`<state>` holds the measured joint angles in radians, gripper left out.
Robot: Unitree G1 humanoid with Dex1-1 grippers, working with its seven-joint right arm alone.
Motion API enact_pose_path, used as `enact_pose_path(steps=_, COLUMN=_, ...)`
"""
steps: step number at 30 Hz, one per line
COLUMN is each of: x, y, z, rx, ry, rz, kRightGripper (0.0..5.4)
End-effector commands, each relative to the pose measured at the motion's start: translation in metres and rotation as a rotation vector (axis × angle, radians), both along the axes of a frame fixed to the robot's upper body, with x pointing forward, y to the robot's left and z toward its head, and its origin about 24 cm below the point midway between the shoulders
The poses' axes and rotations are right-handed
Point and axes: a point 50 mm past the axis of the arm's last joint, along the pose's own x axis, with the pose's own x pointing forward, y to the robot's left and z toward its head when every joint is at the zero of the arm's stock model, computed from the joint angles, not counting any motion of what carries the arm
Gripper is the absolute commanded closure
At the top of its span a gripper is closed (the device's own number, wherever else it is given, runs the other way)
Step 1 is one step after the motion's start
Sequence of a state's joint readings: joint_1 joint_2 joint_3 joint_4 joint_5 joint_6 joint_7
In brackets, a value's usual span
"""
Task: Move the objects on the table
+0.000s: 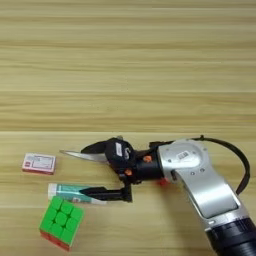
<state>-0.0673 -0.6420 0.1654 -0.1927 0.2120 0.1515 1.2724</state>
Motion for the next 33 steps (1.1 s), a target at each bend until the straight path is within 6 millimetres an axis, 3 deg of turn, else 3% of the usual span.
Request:
enact_pose_path(steps=1, x=0.020, y=-0.010, z=0.041, rx=0.025, ry=-0.174, rz=-0.073, kRightGripper=0.23)
enact_pose_path(steps=9, x=0.037, y=-0.034, z=0.045, rx=-0.037, ry=-0.220, rz=-0.221, kRightGripper=0.05)
enact_pose_path(steps=19, x=0.039, y=-0.092, z=0.067, rx=-0.038, ry=-0.227, rz=-0.400, kRightGripper=0.05)
enact_pose_path(steps=25, x=0.033, y=-0.127, z=0.054, rx=-0.076, ry=-0.138, rz=-0.492, kRightGripper=0.05)
enact_pose_path(steps=33, x=0.023, y=-0.142, z=0.035, rx=-0.113, ry=-0.050, rz=-0.519, kRightGripper=0.05)
